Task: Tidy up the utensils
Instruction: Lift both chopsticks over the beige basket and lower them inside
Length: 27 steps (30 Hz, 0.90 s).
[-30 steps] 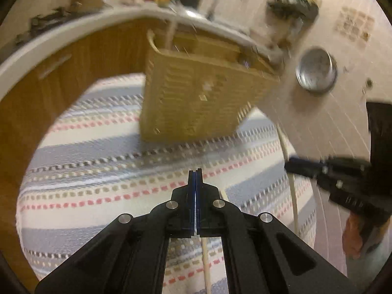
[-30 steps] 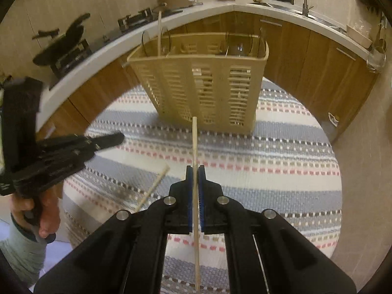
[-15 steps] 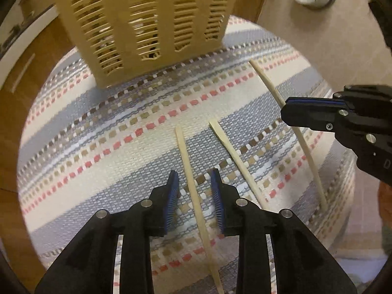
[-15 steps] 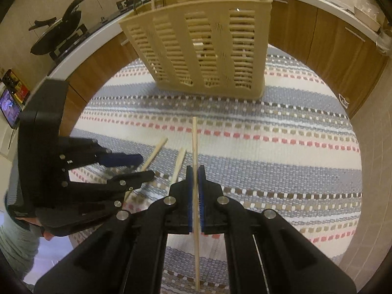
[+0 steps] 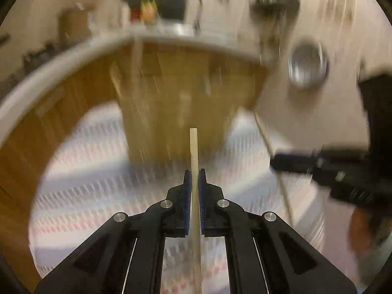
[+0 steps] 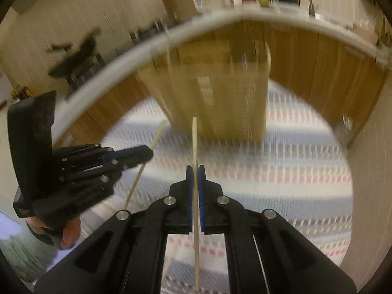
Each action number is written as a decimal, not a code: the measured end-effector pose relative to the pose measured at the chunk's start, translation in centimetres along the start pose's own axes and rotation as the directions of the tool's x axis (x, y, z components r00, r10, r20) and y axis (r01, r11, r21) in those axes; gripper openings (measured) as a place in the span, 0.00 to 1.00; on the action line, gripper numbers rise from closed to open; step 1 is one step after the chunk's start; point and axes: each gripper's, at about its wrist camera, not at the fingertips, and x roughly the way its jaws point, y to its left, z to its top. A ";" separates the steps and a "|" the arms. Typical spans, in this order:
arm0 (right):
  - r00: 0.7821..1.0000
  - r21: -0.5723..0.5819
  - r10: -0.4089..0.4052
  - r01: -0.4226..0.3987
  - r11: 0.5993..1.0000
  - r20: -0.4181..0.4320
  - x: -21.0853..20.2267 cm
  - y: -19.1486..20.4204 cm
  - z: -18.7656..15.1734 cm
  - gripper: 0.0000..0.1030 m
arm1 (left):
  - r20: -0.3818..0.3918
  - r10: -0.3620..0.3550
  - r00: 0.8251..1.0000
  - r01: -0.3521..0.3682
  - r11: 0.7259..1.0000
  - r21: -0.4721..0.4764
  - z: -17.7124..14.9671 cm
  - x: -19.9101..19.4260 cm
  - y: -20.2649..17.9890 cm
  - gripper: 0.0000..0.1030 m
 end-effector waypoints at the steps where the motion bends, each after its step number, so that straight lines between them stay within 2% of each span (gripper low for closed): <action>1: 0.999 -0.002 0.007 -0.007 1.000 0.053 -0.9 0.3 1.1 0.03 | 0.071 -0.010 0.997 0.011 1.000 -0.020 1.6 -0.9 0.2 0.03; 2: 0.995 -0.003 0.013 -0.013 1.000 0.098 -1.6 0.5 2.2 0.03 | 0.140 -0.011 0.990 0.017 0.999 -0.041 2.8 -1.9 0.6 0.03; 4: 0.984 0.009 -0.004 0.002 1.000 0.177 -2.6 0.7 4.3 0.03 | 0.286 -0.021 0.958 0.048 0.995 -0.088 6.0 -3.4 1.3 0.03; 5: 0.974 0.023 -0.008 0.003 1.000 0.226 -3.1 0.6 5.7 0.03 | 0.365 -0.018 0.931 0.063 0.992 -0.111 7.6 -4.0 1.6 0.03; 6: 0.962 0.038 -0.010 0.000 0.999 0.272 -3.5 0.4 7.0 0.03 | 0.406 -0.009 0.914 0.066 0.990 -0.125 7.9 -4.7 1.2 0.03; 7: 0.949 0.052 -0.016 0.000 0.999 0.314 -3.9 0.2 8.2 0.03 | 0.461 0.000 0.887 0.077 0.986 -0.148 8.9 -5.1 1.5 0.03; 8: 0.937 0.060 -0.023 0.002 0.998 0.349 -4.1 -0.1 8.9 0.03 | 0.523 -0.004 0.852 0.110 0.979 -0.173 10.0 -5.2 1.8 0.03; 9: 0.919 0.066 -0.038 0.013 0.998 0.392 -4.4 -0.3 9.8 0.03 | 0.556 0.007 0.831 0.117 0.975 -0.186 10.7 -5.8 1.4 0.03; 10: 0.898 0.073 -0.060 0.031 0.997 0.437 -4.7 -0.5 10.6 0.03 | 0.599 0.032 0.800 0.112 0.973 -0.202 11.2 -5.8 1.1 0.03; 11: 0.885 0.078 -0.078 0.047 0.996 0.459 -4.9 -0.8 11.0 0.03 | 0.622 0.040 0.782 0.115 0.972 -0.207 11.3 -5.9 0.7 0.03; 12: 0.863 0.087 -0.111 0.077 0.993 0.492 -4.9 -1.0 11.5 0.03 | 0.653 0.050 0.756 0.120 0.969 -0.214 11.7 -5.1 0.3 0.03; 14: 0.820 0.091 -0.157 0.128 0.988 0.550 -4.5 -1.4 11.9 0.03 | 0.683 0.080 0.726 0.103 0.969 -0.223 11.8 -4.5 -0.9 0.03; 15: 0.810 0.090 -0.164 0.137 0.986 0.564 -4.3 -1.6 11.8 0.03 | 0.697 0.091 0.711 0.092 0.971 -0.221 11.9 -3.6 -1.4 0.03; 17: 0.795 0.086 -0.171 0.149 0.985 0.582 -3.6 -2.5 11.7 0.03 | 0.714 0.111 0.691 0.061 0.976 -0.211 11.7 -2.5 -2.1 0.03; 20: 0.771 0.096 -0.205 0.185 0.978 0.603 -2.1 -3.6 11.6 0.03 | 0.715 0.101 0.692 0.038 0.984 -0.175 10.8 -0.6 -2.1 0.03; 21: 0.771 0.097 -0.208 0.187 0.977 0.602 -1.7 -3.8 11.6 0.03 | 0.711 0.113 0.694 0.015 0.985 -0.171 10.6 0.5 -2.1 0.03; 24: 0.769 0.086 -0.213 0.202 0.976 0.602 0.0 -4.5 11.2 0.03 | 0.680 0.128 0.722 -0.002 0.983 -0.182 9.9 2.8 -1.5 0.03; 25: 0.764 0.080 -0.221 0.218 0.973 0.606 0.6 -4.5 10.9 0.03 | 0.676 0.141 0.724 -0.017 0.982 -0.186 9.8 3.3 -1.4 0.03; 27: 0.772 0.065 -0.219 0.225 0.972 0.597 1.5 -4.5 10.3 0.03 | 0.665 0.164 0.728 -0.044 0.980 -0.194 9.3 4.3 -1.2 0.03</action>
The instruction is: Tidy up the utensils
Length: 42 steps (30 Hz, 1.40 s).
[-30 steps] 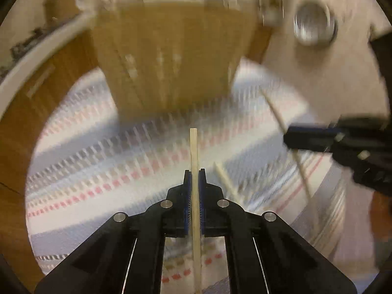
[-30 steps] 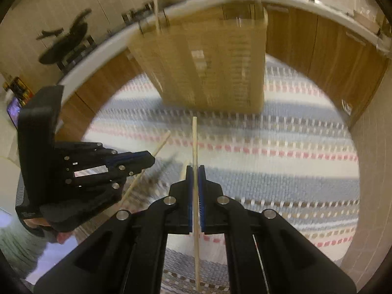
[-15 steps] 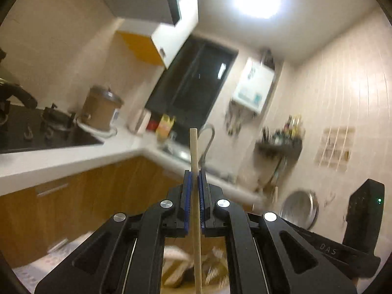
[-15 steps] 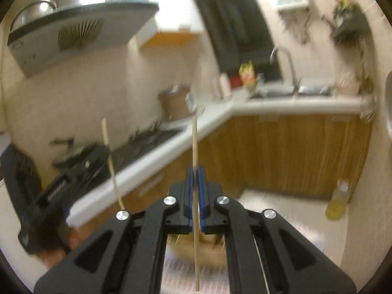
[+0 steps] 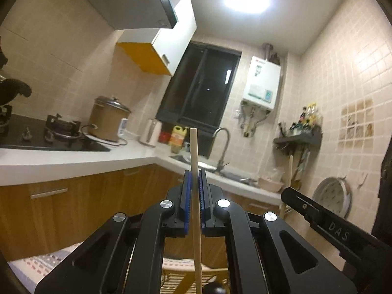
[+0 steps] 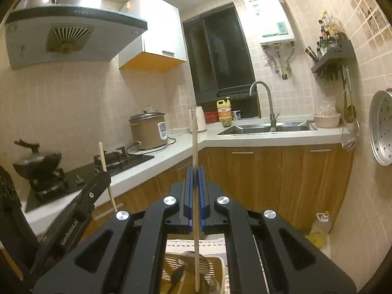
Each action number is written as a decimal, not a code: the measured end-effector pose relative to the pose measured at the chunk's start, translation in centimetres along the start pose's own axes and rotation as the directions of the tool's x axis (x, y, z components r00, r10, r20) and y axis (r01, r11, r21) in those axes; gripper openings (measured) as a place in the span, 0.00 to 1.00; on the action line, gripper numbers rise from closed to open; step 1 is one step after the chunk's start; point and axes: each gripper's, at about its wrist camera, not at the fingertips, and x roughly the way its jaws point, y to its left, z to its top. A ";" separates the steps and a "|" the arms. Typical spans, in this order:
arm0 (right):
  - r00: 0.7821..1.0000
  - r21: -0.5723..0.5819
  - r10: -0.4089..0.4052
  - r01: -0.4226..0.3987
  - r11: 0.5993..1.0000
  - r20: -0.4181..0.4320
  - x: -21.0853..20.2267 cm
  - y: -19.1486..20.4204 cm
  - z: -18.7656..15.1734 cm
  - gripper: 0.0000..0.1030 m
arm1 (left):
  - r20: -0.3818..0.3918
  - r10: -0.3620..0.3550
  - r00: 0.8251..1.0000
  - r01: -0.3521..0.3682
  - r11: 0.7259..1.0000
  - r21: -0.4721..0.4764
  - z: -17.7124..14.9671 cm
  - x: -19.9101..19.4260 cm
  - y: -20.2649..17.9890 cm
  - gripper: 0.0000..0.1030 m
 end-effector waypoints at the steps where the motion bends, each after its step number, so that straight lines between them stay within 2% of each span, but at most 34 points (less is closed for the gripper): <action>1: 1.000 0.001 0.006 -0.006 1.000 -0.005 0.0 -0.1 -0.5 0.03 | -0.008 0.007 1.000 -0.007 1.000 0.003 -0.4 0.2 0.0 0.03; 7: 0.997 0.053 0.073 -0.071 0.996 -0.025 -0.9 -1.0 -1.5 0.04 | -0.029 0.003 1.000 -0.002 1.000 0.031 -1.2 -0.3 0.5 0.07; 9: 0.997 0.073 0.074 -0.071 0.995 -0.036 -1.4 -1.5 -1.6 0.04 | -0.048 -0.014 0.999 0.015 1.000 0.017 -0.8 -1.2 1.0 0.28; 13: 0.995 0.080 0.078 -0.073 0.994 -0.055 -3.4 -1.5 -1.4 0.11 | -0.071 -0.024 0.997 0.026 0.999 0.028 0.2 -3.3 1.7 0.36; 14: 0.995 0.082 0.078 -0.074 0.994 -0.055 -3.8 -1.5 -1.4 0.16 | -0.072 -0.028 0.997 0.030 0.999 0.031 0.5 -4.0 1.9 0.39; 16: 0.996 0.081 0.076 -0.072 0.994 -0.049 -5.7 -1.3 -1.3 0.27 | -0.087 -0.038 0.996 0.041 0.999 0.035 1.3 -5.9 2.3 0.52; 17: 0.997 0.074 0.068 -0.065 0.995 -0.045 -6.7 -1.1 -1.4 0.35 | -0.088 -0.039 0.995 0.042 0.998 0.038 1.6 -6.7 2.5 0.64; 18: 0.997 0.070 0.061 -0.058 0.996 -0.042 -7.8 -0.9 -1.6 0.42 | -0.083 -0.034 0.996 0.038 0.998 0.045 1.8 -7.9 2.6 0.69; 23: 0.998 0.049 0.037 -0.034 0.998 -0.056 -11.3 0.2 -3.9 0.44 | -0.095 -0.011 0.995 0.020 0.995 0.094 1.0 -13.1 3.0 0.82; 26: 0.999 0.002 -0.021 0.021 1.000 -0.049 -12.9 1.2 -6.1 0.56 | -0.084 0.039 0.996 -0.029 0.993 0.116 -0.4 -15.3 3.2 0.92; 29: 0.996 0.003 -0.049 0.049 0.999 -0.074 -13.0 1.3 -8.4 0.62 | -0.045 0.138 0.989 -0.129 0.978 0.165 -2.7 -16.7 3.7 0.92; 33: 0.990 0.018 -0.108 0.110 0.994 -0.086 -11.9 0.7 -10.7 0.62 | -0.070 0.207 0.976 -0.188 0.959 0.211 -5.4 -15.2 4.1 0.92; 35: 0.990 0.006 -0.131 0.131 0.991 -0.053 -12.0 0.9 -11.3 0.62 | -0.092 0.214 0.972 -0.189 0.955 0.228 -5.8 -14.6 4.1 0.92; 39: 0.987 -0.037 -0.157 0.156 0.987 -0.028 -12.0 1.5 -12.4 0.62 | -0.051 0.270 0.962 -0.249 0.936 0.247 -6.1 -14.9 4.0 0.93; 42: 0.984 -0.084 -0.181 0.180 0.980 -0.005 -12.1 2.3 -12.6 0.64 | -0.044 0.278 0.959 -0.260 0.935 0.241 -6.1 -15.0 4.0 0.93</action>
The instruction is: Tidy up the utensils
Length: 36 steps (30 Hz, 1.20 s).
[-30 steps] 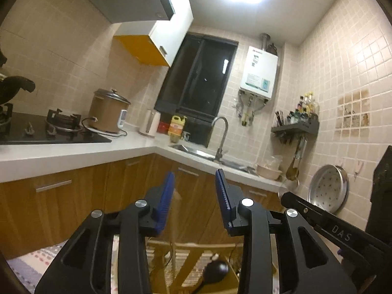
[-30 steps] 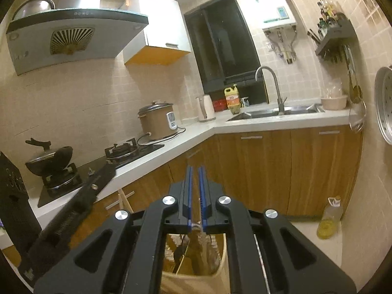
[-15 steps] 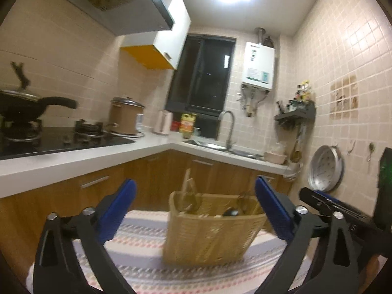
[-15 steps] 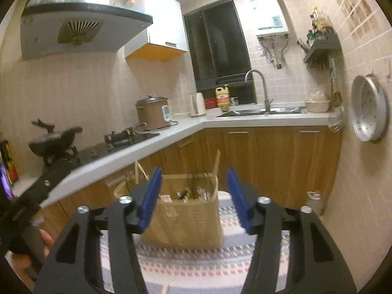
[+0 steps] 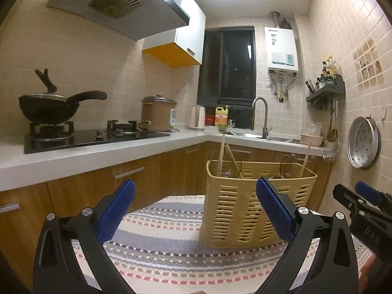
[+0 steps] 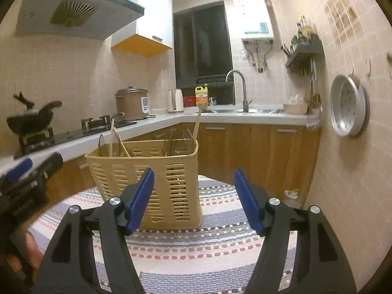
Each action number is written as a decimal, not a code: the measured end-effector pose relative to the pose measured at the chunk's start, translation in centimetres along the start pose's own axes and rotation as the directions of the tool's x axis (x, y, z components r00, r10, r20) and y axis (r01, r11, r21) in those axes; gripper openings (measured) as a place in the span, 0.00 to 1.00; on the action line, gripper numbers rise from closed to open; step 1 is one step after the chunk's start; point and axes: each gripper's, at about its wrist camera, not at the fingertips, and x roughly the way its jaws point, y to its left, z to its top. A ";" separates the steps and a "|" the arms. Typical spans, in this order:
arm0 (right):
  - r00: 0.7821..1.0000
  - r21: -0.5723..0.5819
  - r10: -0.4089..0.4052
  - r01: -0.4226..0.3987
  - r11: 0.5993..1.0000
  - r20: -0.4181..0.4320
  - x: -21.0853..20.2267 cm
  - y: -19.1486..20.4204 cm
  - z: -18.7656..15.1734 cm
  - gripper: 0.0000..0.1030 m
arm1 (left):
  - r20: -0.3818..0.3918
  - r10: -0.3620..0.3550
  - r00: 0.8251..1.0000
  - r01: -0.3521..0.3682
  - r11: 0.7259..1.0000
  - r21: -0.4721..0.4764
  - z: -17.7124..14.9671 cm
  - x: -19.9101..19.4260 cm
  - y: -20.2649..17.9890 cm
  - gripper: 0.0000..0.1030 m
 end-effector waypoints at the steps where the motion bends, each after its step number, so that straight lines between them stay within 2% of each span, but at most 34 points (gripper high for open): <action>1: 1.000 -0.008 -0.003 0.003 1.000 0.010 -0.2 0.2 -0.1 0.65 | 0.004 0.003 1.000 -0.003 1.000 0.000 0.0 -0.1 0.0 0.93; 3: 1.000 -0.019 -0.006 0.006 1.000 0.021 -0.4 0.5 -0.2 0.69 | 0.006 0.003 1.000 -0.003 1.000 -0.005 0.1 -0.3 0.2 0.93; 12: 1.000 -0.053 -0.013 0.013 0.999 -0.004 -0.1 1.4 -1.0 0.70 | -0.029 0.012 0.999 -0.012 1.000 -0.003 0.0 0.2 0.8 0.93; 36: 0.999 -0.043 -0.019 0.018 0.999 -0.028 0.1 0.7 -1.3 0.78 | -0.073 0.003 0.997 -0.001 1.000 0.022 -0.5 1.0 0.4 0.93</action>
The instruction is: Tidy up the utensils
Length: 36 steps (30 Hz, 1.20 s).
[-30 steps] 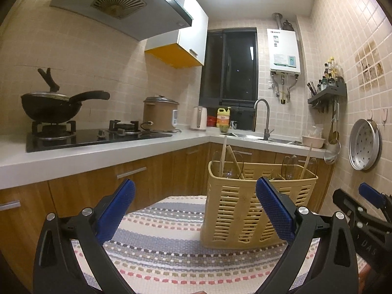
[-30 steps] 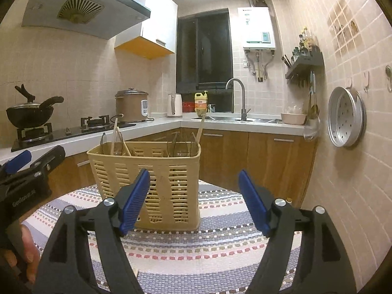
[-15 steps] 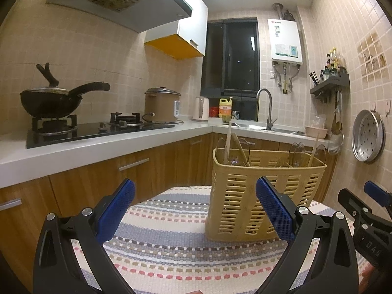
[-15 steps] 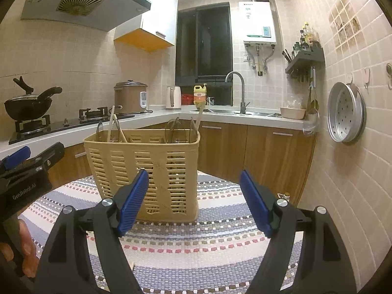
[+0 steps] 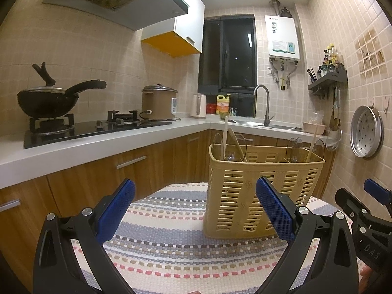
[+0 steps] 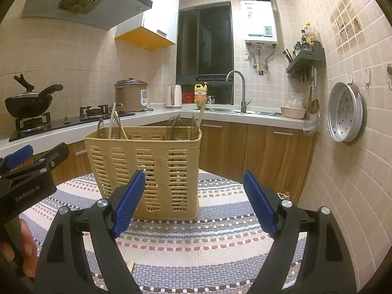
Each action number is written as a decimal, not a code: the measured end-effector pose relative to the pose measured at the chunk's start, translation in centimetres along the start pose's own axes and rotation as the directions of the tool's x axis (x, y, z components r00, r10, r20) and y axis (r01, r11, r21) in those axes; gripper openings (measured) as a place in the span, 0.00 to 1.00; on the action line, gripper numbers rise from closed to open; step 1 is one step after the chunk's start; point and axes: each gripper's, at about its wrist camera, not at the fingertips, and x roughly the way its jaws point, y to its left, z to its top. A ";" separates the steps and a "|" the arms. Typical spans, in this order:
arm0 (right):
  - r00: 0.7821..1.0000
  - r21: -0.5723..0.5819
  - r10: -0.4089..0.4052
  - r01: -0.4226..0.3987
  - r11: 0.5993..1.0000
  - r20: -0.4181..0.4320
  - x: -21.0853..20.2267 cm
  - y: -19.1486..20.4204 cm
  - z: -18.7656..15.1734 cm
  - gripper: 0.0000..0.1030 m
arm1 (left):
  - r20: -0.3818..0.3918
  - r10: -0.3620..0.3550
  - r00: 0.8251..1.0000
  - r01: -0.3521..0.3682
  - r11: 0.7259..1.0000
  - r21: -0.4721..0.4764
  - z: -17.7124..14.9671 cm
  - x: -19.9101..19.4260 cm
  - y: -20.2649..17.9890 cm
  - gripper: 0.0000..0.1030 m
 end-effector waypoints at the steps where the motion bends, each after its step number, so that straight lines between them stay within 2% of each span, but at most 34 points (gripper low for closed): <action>1: 1.000 0.001 0.000 0.000 1.000 0.000 0.0 0.0 0.0 0.78 | -0.002 -0.002 1.000 0.002 1.000 0.001 0.0 0.0 0.0 0.93; 9: 1.000 0.000 -0.003 0.003 1.000 -0.003 -0.1 0.1 -0.1 0.79 | -0.029 -0.008 1.000 0.009 1.000 0.011 -0.1 0.2 -0.3 0.93; 20: 1.000 -0.011 -0.023 0.023 1.000 0.020 -0.7 0.1 -0.3 0.88 | -0.043 0.000 0.999 -0.001 1.000 -0.026 -0.1 0.4 0.0 0.93; 23: 1.000 -0.004 -0.025 0.026 1.000 0.004 -0.3 0.0 -0.3 0.89 | -0.023 0.092 0.995 -0.091 0.995 0.031 -0.3 0.2 -0.7 0.93; 24: 1.000 -0.003 -0.026 0.026 1.000 -0.004 -0.1 0.0 -0.4 0.89 | -0.020 0.101 0.995 -0.100 0.994 0.048 -0.3 0.2 -0.9 0.93; 31: 0.998 -0.034 -0.039 0.037 0.999 -0.041 0.9 0.6 -0.8 0.89 | -0.018 0.076 0.997 -0.075 0.995 0.069 0.1 -0.5 -1.4 0.93; 36: 0.998 -0.045 -0.044 0.042 0.998 -0.043 1.0 0.7 -0.9 0.89 | -0.047 0.057 0.997 -0.055 0.998 0.033 0.2 -0.3 -0.7 0.93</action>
